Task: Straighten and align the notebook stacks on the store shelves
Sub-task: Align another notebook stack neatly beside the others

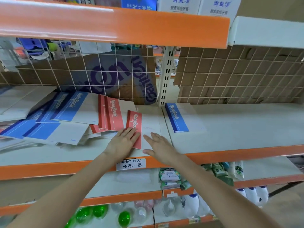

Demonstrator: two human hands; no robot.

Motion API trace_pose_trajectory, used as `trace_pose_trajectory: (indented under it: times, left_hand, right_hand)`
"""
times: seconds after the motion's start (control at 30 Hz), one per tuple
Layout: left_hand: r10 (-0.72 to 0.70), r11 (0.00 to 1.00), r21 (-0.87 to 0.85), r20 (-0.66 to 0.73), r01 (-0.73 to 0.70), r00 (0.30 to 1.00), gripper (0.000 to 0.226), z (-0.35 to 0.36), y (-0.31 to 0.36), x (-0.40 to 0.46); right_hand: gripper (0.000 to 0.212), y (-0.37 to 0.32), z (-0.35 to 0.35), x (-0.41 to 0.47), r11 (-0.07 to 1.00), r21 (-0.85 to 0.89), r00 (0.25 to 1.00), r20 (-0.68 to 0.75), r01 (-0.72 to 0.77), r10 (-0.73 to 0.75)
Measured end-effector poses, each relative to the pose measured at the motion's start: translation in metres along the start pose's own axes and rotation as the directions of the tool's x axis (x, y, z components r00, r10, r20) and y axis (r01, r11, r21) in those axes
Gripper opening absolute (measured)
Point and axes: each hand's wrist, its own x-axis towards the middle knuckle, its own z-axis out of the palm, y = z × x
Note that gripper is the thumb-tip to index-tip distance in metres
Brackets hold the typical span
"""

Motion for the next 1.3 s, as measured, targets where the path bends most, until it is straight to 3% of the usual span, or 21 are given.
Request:
trace_pose_trajectory:
  times: [0.17, 0.3, 0.47, 0.6, 0.77, 0.87, 1.13, 1.3]
  left_hand:
    - [-0.050, 0.995, -0.093, -0.077, 0.043, 0.996, 0.072, 0.002, -0.002, -0.005]
    - [-0.097, 0.976, -0.209, -0.166, 0.061, 0.981, 0.072, -0.011, 0.004, -0.007]
    - [-0.211, 0.956, -0.284, -0.503, 0.071, 0.838, 0.071, -0.045, 0.030, 0.003]
    - [-0.244, 0.954, -0.286, -0.564, 0.091, 0.789, 0.069, -0.073, 0.061, 0.032]
    - [-0.236, 0.945, -0.322, -0.560, 0.054, 0.794, 0.058, -0.103, 0.142, 0.096]
    - [-0.217, 0.942, -0.335, -0.542, 0.028, 0.812, 0.063, -0.118, 0.208, 0.142]
    - [-0.219, 0.920, -0.391, -0.489, 0.013, 0.844, 0.065, -0.137, 0.337, 0.228]
    - [-0.208, 0.925, -0.363, -0.235, 0.113, 0.950, 0.062, -0.123, 0.362, 0.256]
  right_hand:
    - [0.061, -0.002, 0.000, -0.004, 0.992, 0.106, 0.997, -0.047, 0.062, -0.057]
    - [0.082, 0.003, -0.006, -0.010, 0.989, 0.104, 0.975, -0.209, 0.106, -0.082]
    - [0.091, 0.032, -0.030, -0.017, 0.976, 0.049, 0.891, -0.420, 0.210, -0.171]
    - [0.089, 0.073, -0.048, -0.031, 0.972, -0.002, 0.839, -0.505, 0.234, -0.203]
    - [0.075, 0.173, -0.056, -0.066, 0.984, 0.000, 0.853, -0.498, 0.180, -0.156]
    - [0.051, 0.246, -0.057, -0.095, 0.989, 0.001, 0.852, -0.508, 0.148, -0.127]
    - [0.053, 0.392, -0.058, -0.146, 0.997, -0.036, 0.923, -0.377, 0.066, -0.074]
    - [0.051, 0.430, -0.050, -0.149, 1.000, -0.007, 0.962, -0.273, 0.014, -0.015]
